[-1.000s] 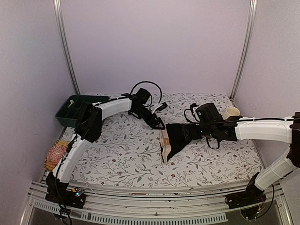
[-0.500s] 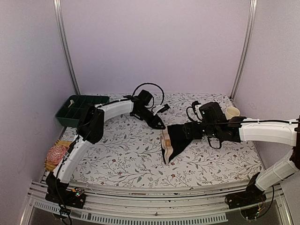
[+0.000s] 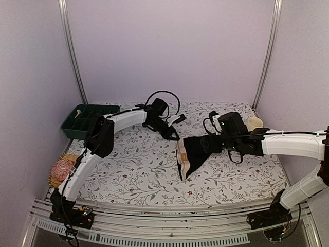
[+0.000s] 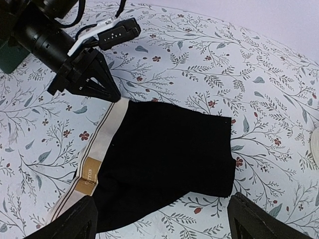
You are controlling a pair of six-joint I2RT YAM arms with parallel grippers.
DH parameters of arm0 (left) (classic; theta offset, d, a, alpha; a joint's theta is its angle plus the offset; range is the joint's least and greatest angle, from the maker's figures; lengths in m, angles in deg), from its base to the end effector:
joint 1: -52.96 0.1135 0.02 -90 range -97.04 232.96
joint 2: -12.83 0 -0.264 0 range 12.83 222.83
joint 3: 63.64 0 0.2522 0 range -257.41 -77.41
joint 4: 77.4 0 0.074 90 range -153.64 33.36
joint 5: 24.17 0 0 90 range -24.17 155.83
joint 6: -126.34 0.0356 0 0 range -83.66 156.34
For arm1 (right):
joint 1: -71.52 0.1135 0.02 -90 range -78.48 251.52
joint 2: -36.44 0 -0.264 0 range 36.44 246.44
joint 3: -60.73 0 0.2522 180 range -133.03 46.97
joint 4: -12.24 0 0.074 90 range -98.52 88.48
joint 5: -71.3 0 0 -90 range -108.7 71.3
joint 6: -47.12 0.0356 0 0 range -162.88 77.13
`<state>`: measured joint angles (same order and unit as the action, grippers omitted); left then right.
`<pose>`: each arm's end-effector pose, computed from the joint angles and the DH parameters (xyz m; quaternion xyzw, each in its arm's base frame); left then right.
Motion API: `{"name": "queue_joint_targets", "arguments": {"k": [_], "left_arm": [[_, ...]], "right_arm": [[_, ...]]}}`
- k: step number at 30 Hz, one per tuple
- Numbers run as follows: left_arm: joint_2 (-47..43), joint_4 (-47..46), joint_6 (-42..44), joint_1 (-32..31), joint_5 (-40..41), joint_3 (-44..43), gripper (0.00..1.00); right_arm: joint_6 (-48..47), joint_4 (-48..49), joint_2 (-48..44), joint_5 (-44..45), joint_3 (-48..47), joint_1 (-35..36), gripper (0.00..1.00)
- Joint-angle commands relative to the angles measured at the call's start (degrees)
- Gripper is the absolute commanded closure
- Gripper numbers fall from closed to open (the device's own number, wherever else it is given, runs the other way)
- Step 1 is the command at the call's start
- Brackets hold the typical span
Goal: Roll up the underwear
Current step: Adjust the underwear at the center of the board.
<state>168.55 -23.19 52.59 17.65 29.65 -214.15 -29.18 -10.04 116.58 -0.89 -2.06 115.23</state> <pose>0.4482 -0.3432 0.1107 0.4725 0.7900 -0.3369 0.1976 0.2234 0.1985 0.2296 -0.1678 0.8806 0.0791 0.4360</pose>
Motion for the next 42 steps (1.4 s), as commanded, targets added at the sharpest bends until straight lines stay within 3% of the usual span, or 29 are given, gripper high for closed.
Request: {"name": "queue_joint_targets", "arguments": {"k": [1, 7, 16, 23, 27, 31, 34, 38, 39, 41, 42], "left_arm": [[-10.7, 2.4, 4.4, -0.5, 5.5, 2.8, 1.00], [-22.5, 0.0, 11.2, -2.1, 11.5, 14.4, 1.00], [-37.5, -7.4, 22.4, -5.1, 16.2, 36.8, 1.00], [-46.8, -11.6, 30.2, -8.0, 17.1, 51.1, 1.00], [-50.3, -15.1, 32.1, -9.4, 17.3, 58.3, 1.00], [-51.7, -20.8, 33.1, -12.7, 21.2, 66.1, 1.00], [-50.7, -22.6, 31.8, -14.3, 22.0, 68.5, 1.00], [-48.8, -26.0, 29.3, -15.9, 24.3, 71.4, 1.00], [-48.5, -27.1, 28.6, -16.1, 25.6, 71.9, 0.93], [-48.4, -29.3, 27.4, -16.3, 27.6, 73.2, 0.60], [-48.7, -30.6, 26.9, -16.3, 28.6, 73.9, 0.51]], "right_arm": [[-7.5, 1.3, 1.8, 0.1, -1.9, -0.4, 0.06], [-18.2, 2.2, 2.8, -5.0, -6.3, -0.4, 0.02], [-40.4, 13.6, 3.4, -16.5, -4.0, -1.3, 0.01], [-54.6, 14.5, 3.7, -39.4, -2.3, -7.8, 0.02], [-55.2, 15.4, 1.7, -48.5, -1.4, -13.5, 0.02], [-53.2, 14.9, 2.7, -48.0, -3.4, -14.3, 0.02], [-55.7, 9.8, 6.1, -49.8, -6.4, -14.3, 0.02], [-56.2, 10.0, 7.5, -49.9, -7.2, -14.4, 0.05], [-55.6, 10.3, 7.0, -50.1, -7.1, -14.4, 0.05], [-54.5, 12.0, 5.3, -50.2, -6.1, -14.3, 0.06], [-53.9, 12.8, 4.4, -50.1, -5.6, -14.3, 0.07]]}}
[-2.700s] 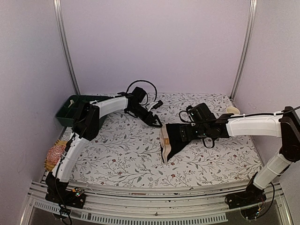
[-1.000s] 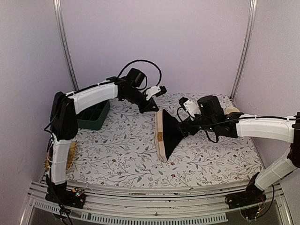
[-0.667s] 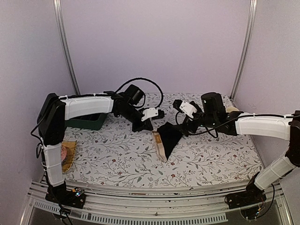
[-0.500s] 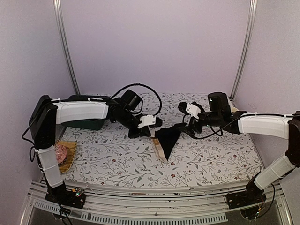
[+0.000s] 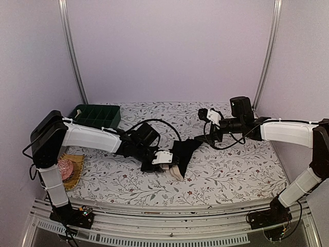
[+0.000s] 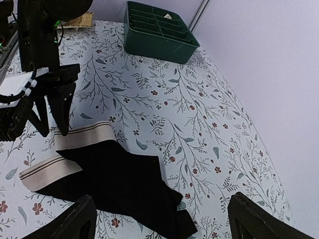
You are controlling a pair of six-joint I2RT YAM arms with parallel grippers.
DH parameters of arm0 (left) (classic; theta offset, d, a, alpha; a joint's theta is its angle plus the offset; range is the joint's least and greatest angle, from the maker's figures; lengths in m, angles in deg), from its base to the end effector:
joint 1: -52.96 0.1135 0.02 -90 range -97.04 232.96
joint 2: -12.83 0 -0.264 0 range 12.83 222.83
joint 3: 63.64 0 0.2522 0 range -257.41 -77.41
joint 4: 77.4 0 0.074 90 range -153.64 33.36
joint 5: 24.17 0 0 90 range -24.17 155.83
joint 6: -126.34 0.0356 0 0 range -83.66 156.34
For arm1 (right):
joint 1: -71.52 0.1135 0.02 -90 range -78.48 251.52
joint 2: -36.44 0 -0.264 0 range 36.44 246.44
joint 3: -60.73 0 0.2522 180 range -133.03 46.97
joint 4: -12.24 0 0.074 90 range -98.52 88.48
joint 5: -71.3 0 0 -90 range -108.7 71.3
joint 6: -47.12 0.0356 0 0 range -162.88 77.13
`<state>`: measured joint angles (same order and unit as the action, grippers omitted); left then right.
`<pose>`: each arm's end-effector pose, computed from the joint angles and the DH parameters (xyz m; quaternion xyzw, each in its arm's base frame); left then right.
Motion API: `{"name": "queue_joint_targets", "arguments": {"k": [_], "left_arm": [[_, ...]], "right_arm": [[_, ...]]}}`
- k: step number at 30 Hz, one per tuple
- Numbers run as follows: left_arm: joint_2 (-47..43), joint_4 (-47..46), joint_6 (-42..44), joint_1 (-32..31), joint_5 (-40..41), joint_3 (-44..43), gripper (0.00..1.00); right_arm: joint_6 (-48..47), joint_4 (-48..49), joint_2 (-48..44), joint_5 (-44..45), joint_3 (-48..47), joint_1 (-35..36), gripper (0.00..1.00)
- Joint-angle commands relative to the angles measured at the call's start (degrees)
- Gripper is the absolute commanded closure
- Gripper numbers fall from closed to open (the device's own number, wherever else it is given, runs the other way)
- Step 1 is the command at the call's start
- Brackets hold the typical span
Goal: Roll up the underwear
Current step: Adjust the underwear at the center of the board.
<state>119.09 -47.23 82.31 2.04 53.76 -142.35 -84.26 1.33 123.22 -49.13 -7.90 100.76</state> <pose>0.2310 -0.2963 0.1583 0.7342 0.6118 -0.1128 0.2718 0.2847 0.1800 0.2477 -0.5893 0.6018 0.1732 0.5105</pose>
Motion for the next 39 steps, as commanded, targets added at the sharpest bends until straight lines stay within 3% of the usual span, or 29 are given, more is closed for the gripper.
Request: {"name": "queue_joint_targets", "arguments": {"k": [1, 6, 16, 20, 24, 28, 39], "left_arm": [[0.3, -7.9, -3.0, -0.7, 5.5, 2.9, 0.40], [-4.7, -16.0, -1.6, -0.7, 7.5, 9.2, 0.16], [-8.0, -37.4, 10.9, -3.0, 13.9, 22.7, 0.17], [-6.2, -40.8, 13.4, -4.9, 15.5, 23.7, 0.19], [-3.6, -41.6, 13.5, -5.6, 16.2, 22.2, 0.28], [-1.3, -41.2, 14.1, -6.3, 17.2, 20.7, 0.49], [-0.1, -42.4, 14.7, -6.2, 20.0, 20.8, 0.78]], "right_arm": [[2.5, 2.0, -3.2, -1.6, 0.6, 0.3, 0.07], [7.9, 4.9, -7.3, 1.1, 2.0, 2.0, 0.09], [21.1, 7.8, -12.6, 10.1, 6.1, 5.0, 0.12], [25.1, 7.7, -14.8, 11.3, 8.1, 5.6, 0.13], [26.1, 8.1, -16.5, 12.2, 10.2, 6.0, 0.14], [26.6, 8.3, -16.5, 12.0, 10.8, 6.3, 0.15], [24.9, 8.1, -16.1, 12.6, 11.0, 8.0, 0.16]]}}
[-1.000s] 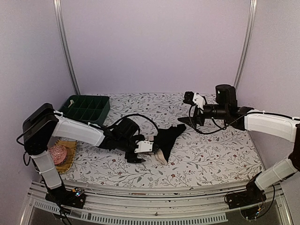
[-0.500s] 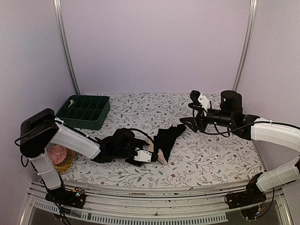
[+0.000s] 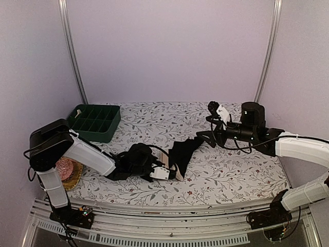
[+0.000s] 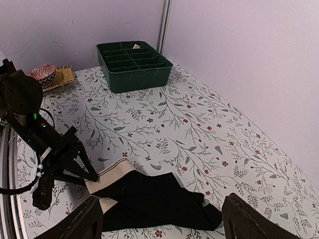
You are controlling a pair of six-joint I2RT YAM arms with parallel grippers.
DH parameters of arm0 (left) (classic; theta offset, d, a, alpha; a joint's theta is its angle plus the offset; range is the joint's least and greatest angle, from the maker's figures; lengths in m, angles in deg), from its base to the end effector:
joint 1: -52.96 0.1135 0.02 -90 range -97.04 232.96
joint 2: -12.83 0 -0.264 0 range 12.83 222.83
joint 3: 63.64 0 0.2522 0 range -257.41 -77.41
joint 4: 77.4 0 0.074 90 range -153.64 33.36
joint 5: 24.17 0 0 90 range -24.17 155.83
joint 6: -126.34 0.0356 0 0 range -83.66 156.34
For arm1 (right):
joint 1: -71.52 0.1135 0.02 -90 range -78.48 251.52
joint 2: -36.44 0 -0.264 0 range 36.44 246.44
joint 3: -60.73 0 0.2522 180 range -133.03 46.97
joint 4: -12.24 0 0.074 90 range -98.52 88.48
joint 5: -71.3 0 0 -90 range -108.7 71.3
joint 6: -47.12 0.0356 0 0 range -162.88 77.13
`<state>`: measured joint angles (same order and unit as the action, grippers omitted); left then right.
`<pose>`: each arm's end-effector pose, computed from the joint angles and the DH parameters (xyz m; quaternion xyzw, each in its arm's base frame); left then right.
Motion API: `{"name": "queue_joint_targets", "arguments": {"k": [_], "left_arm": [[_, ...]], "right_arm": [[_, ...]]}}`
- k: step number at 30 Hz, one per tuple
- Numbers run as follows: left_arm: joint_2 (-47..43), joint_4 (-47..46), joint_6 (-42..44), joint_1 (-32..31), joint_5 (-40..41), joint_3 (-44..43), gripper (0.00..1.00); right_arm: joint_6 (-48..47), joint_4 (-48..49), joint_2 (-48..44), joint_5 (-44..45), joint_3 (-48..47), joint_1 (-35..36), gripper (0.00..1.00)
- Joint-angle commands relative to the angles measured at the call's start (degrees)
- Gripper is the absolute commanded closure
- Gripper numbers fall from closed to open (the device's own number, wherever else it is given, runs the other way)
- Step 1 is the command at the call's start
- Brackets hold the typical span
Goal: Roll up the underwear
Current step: Adjust the underwear at the center of the board.
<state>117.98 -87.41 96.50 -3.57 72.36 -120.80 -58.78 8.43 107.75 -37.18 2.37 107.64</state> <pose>0.1931 -0.2847 0.1136 0.7507 0.4921 0.0650 0.4360 0.2231 0.1767 0.2760 -0.4335 0.6700 0.2302 0.5570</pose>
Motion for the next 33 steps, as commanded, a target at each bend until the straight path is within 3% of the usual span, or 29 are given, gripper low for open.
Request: {"name": "queue_joint_targets", "arguments": {"k": [1, 5, 8, 14, 17, 22, 27, 33], "left_arm": [[1.1, -2.4, 0.6, -0.6, 1.5, -0.8, 0.80], [1.0, -2.6, 0.8, -0.4, 2.5, -1.6, 1.00], [-1.7, 0.1, 0.1, 0.6, 1.6, -3.7, 1.00], [-9.5, 22.6, -4.5, 7.6, -11.0, -18.6, 1.00], [-12.3, 31.1, -1.6, 8.6, -14.8, -24.2, 1.00], [-14.8, 54.0, 5.3, 7.0, -22.1, -33.7, 1.00], [-17.2, 67.9, 12.2, 2.7, -20.5, -33.4, 1.00], [-19.0, 73.1, 14.4, 1.4, -18.9, -31.5, 1.00]], "right_arm": [[-1.2, 1.0, -0.6, 0.6, 0.8, 1.3, 0.16], [-3.0, 0.9, -0.1, 0.2, 1.1, 2.5, 0.15], [-5.3, 1.0, 0.0, 0.0, 1.5, 3.6, 0.14], [-8.7, 1.8, 0.6, -2.5, 1.9, 4.0, 0.12], [-13.1, 3.1, 0.6, -6.7, 2.4, 4.1, 0.11], [-22.1, 0.3, 2.0, -16.5, -0.7, 4.1, 0.08], [-35.0, -10.0, 5.6, -26.4, -7.8, 4.1, 0.06], [-40.0, -19.3, 12.7, -33.4, -16.3, 4.1, 0.03]]}}
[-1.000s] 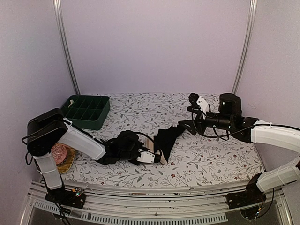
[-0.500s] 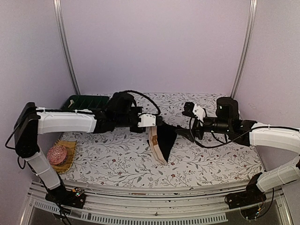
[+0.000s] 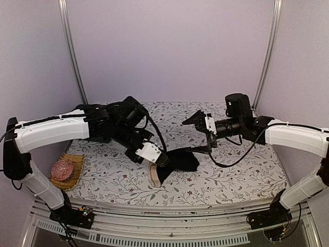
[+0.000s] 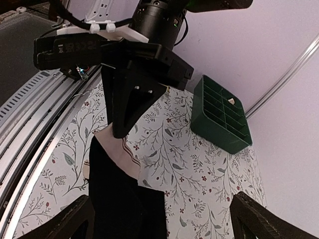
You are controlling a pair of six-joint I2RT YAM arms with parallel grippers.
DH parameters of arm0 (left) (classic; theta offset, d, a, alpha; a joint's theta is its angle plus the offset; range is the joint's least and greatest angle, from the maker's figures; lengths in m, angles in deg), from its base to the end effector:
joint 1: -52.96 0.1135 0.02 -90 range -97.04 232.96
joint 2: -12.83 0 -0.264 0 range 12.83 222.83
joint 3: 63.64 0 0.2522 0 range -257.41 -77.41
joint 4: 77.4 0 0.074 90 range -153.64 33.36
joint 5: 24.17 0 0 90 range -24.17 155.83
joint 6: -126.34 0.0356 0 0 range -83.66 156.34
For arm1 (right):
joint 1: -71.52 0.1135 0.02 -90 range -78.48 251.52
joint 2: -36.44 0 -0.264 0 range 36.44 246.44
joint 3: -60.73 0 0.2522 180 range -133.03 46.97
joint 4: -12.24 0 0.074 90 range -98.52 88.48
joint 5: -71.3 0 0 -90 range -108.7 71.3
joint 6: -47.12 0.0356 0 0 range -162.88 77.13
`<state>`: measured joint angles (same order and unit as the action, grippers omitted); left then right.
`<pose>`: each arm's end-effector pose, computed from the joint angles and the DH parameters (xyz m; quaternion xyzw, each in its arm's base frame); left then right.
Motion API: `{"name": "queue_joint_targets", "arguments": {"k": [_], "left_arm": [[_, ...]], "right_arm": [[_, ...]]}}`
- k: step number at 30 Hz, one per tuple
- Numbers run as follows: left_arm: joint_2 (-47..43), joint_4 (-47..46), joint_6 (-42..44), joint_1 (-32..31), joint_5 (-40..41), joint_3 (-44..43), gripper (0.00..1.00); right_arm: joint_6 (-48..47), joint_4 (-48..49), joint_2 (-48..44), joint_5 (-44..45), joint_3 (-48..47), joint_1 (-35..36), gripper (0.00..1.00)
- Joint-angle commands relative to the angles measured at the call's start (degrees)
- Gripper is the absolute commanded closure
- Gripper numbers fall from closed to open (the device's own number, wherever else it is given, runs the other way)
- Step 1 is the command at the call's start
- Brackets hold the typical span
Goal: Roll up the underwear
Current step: Adjust the underwear at the center of the board.
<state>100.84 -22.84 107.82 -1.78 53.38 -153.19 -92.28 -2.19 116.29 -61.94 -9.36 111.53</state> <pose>0.1833 -0.2726 0.2972 0.8564 0.3957 -0.0558 0.3269 0.2242 0.2200 0.2897 -0.6913 0.4139 0.2670 0.5287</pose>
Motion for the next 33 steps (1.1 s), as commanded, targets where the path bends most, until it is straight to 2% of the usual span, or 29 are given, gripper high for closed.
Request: {"name": "queue_joint_targets", "arguments": {"k": [1, 6, 9, 15, 20, 26, 33], "left_arm": [[-2.1, 8.6, 3.1, -0.4, 0.4, 1.1, 1.00], [-3.2, 5.9, 1.7, -0.5, 1.3, 3.4, 1.00], [-3.7, 1.9, 0.3, -0.4, 3.5, 6.3, 1.00], [-4.7, -0.6, -0.5, -0.5, 2.9, 11.5, 1.00], [-5.6, -8.2, -4.0, -0.6, 2.4, 19.0, 1.00], [-4.5, -15.4, -7.3, -0.8, 4.0, 25.2, 1.00], [-4.6, -18.8, -8.5, -1.3, 3.8, 27.9, 1.00]], "right_arm": [[-8.0, -10.6, 5.7, -10.1, -5.8, 0.2, 0.02], [-9.1, -11.9, 12.0, -11.8, -7.7, 1.0, 0.05], [-6.5, -8.5, 13.3, -6.8, -4.6, 3.1, 0.07], [1.5, -10.6, 17.8, 1.5, -3.4, 4.2, 0.14], [4.5, -12.6, 24.6, 2.7, -5.9, 5.1, 0.19], [7.6, -10.0, 26.6, 2.3, -6.1, 5.1, 0.19], [16.6, -9.6, 31.7, 3.4, -15.6, 4.3, 0.20]]}}
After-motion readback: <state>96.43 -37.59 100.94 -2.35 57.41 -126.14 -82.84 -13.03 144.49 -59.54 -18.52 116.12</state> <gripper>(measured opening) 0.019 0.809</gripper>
